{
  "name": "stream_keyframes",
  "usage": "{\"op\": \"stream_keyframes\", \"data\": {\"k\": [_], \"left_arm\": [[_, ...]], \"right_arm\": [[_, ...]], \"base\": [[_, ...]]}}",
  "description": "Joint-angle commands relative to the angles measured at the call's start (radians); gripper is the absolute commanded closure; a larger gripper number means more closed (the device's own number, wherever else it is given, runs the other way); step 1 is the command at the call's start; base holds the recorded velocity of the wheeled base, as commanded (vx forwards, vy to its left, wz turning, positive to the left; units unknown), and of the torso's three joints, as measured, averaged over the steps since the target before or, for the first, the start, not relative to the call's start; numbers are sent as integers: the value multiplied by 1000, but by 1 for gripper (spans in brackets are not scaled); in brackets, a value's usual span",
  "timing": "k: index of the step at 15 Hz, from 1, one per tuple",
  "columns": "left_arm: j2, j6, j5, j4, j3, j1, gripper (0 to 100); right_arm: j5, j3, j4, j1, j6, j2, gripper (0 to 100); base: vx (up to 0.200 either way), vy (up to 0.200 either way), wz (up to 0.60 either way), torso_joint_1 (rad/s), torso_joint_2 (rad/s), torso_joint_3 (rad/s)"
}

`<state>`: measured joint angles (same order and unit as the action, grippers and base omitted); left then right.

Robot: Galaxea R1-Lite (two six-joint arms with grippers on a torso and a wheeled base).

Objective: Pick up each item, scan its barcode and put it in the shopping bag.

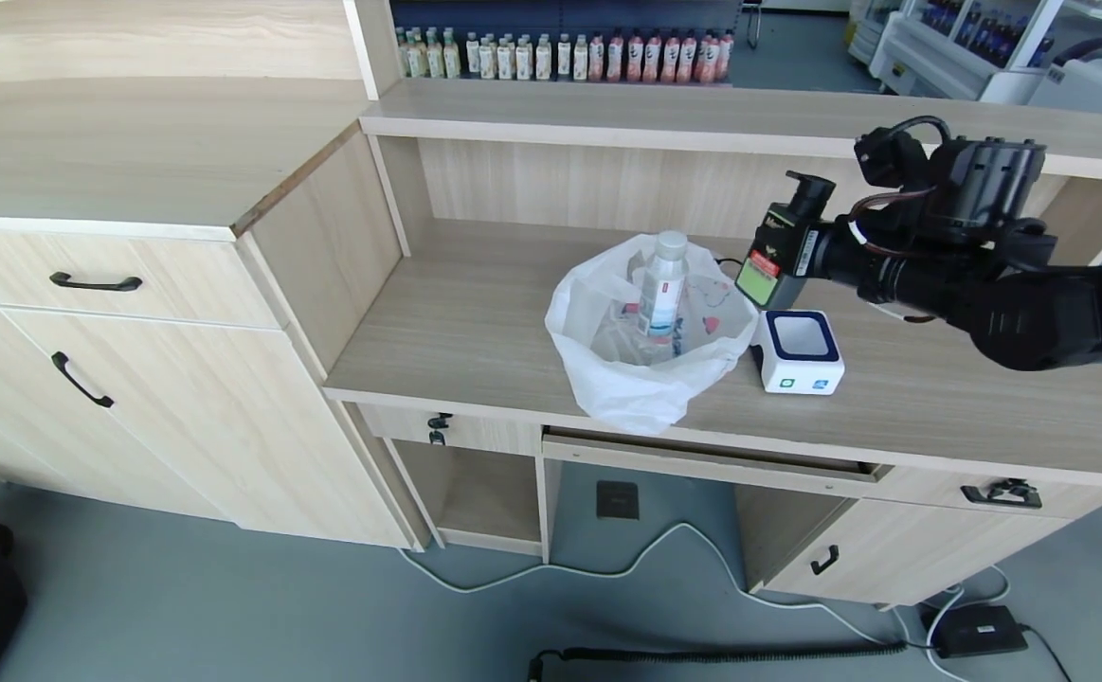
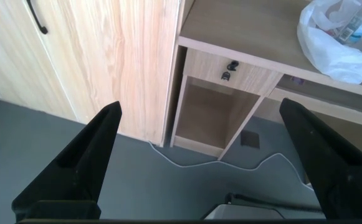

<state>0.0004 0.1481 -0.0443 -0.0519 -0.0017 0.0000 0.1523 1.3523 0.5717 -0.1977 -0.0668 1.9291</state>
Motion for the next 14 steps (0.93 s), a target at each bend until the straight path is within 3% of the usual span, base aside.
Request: {"op": "stream_keyframes", "data": {"k": [1,6,14], "left_arm": [[0,1,0,0,0,0,0],[0,1,0,-2,0,0,0],[0,1,0,0,0,0,0]], "right_arm": [[4,-55,76,-9,2,96,100],[9,-102,284,-40,58,228,100],[50,60,298,-55,62,356,100]], "base": [[0,0,0,0,0,0],[0,0,0,0,0,0],[0,0,0,0,0,0]]}}
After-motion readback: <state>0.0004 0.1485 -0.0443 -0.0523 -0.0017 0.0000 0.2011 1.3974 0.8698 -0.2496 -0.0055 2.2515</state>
